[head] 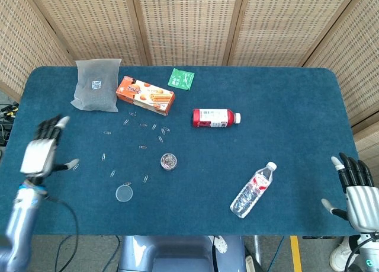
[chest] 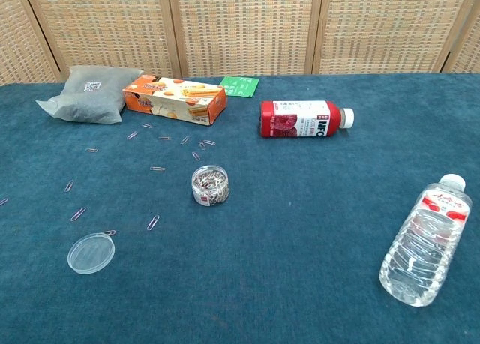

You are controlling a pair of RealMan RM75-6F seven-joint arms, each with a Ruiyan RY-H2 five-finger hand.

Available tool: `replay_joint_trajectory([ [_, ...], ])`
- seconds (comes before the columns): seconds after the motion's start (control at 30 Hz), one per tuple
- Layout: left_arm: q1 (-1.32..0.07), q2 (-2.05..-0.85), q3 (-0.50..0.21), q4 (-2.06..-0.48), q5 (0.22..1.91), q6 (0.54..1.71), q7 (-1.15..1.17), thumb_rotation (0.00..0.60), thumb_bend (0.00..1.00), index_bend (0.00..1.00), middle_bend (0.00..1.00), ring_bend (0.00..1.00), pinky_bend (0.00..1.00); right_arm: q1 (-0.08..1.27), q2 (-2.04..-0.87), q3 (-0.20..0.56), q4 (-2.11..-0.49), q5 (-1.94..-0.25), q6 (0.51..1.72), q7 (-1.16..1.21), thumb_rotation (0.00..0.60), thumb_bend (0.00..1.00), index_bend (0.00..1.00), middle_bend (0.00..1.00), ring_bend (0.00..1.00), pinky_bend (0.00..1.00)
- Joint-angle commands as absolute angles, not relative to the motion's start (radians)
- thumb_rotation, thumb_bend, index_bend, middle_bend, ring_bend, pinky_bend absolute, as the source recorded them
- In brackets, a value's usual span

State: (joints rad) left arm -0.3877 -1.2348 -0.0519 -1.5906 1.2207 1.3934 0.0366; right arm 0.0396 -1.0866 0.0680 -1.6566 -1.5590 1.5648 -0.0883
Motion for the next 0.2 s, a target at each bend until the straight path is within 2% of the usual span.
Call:
replay_joint_trajectory([
  [0.03,-0.259,-1.177,0.035,-1.526,1.316,1.493,-0.132,0.6,0.0,0.0,0.0,0.0,0.0,0.038,-1.091,0.065,-1.661,-1.571,1.573,-0.103,0.6,0.0,0.0,0.0,0.0,0.0],
  [0.2,-0.215,-1.172,0.048,-1.497,1.356,1.508,-0.17,0.6,0.0,0.0,0.0,0.0,0.0,0.036,-1.099,0.059,-1.66,-1.576,1.572,-0.125,0.6,0.0,0.0,0.0,0.0,0.0],
])
